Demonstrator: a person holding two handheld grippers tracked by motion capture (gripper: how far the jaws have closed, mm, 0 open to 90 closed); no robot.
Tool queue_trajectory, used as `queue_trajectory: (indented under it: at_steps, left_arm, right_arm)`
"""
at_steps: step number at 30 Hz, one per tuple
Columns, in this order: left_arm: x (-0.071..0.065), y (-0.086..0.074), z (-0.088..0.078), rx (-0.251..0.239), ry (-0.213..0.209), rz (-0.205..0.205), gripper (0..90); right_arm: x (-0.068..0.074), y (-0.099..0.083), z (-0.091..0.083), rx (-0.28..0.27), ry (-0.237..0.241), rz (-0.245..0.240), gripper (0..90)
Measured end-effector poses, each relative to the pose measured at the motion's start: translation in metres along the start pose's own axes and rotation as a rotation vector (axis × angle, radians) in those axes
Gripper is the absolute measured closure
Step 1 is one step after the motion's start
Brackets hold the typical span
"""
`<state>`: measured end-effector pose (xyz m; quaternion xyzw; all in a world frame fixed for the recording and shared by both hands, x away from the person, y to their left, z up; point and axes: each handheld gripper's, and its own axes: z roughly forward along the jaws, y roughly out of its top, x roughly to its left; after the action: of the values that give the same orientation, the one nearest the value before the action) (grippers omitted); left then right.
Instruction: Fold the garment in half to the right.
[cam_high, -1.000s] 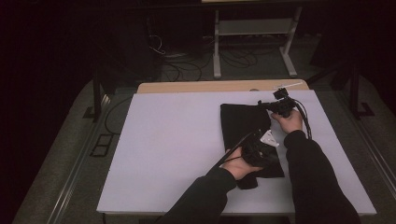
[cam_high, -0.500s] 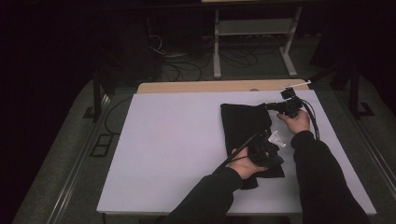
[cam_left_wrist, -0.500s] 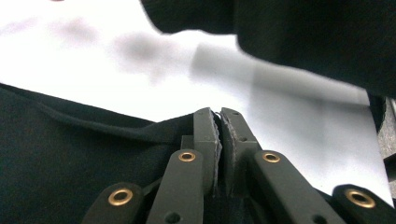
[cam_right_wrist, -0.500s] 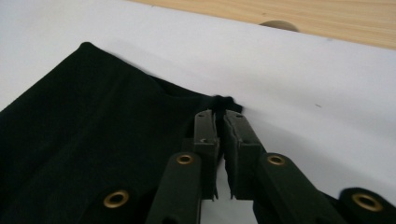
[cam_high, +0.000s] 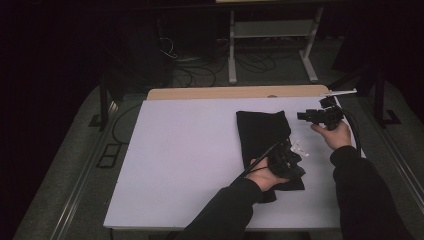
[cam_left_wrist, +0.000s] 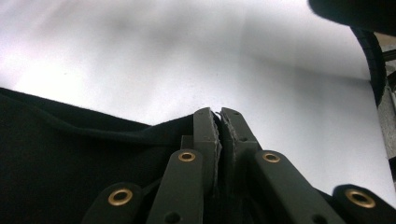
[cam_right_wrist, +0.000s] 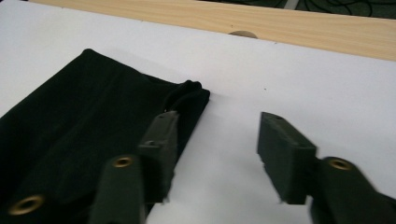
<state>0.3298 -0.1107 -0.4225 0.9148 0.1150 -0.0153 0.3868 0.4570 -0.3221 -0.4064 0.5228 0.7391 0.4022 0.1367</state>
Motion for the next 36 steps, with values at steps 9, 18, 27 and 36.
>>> queue_trajectory:
  at_steps: [9, 18, 27, 36]
  left_arm:
    - [-0.002, 0.002, 0.004, 0.018, -0.004, 0.007, 82.7]
    - [-0.010, 0.009, 0.004, 0.015, -0.030, 0.037, 75.8]
    - [-0.011, 0.012, -0.013, -0.013, -0.017, 0.028, 46.4]
    - [-0.011, 0.010, -0.038, -0.057, -0.052, 0.034, 14.9]
  right_arm:
    - [0.001, -0.012, -0.024, -0.044, 0.008, 0.022, 22.0]
    - [-0.001, -0.024, -0.054, -0.088, -0.007, 0.027, 12.1]
    - [0.006, -0.032, -0.074, -0.097, -0.009, -0.001, 1.2]
    - [0.009, -0.050, -0.082, -0.097, -0.001, 0.003, 0.0]
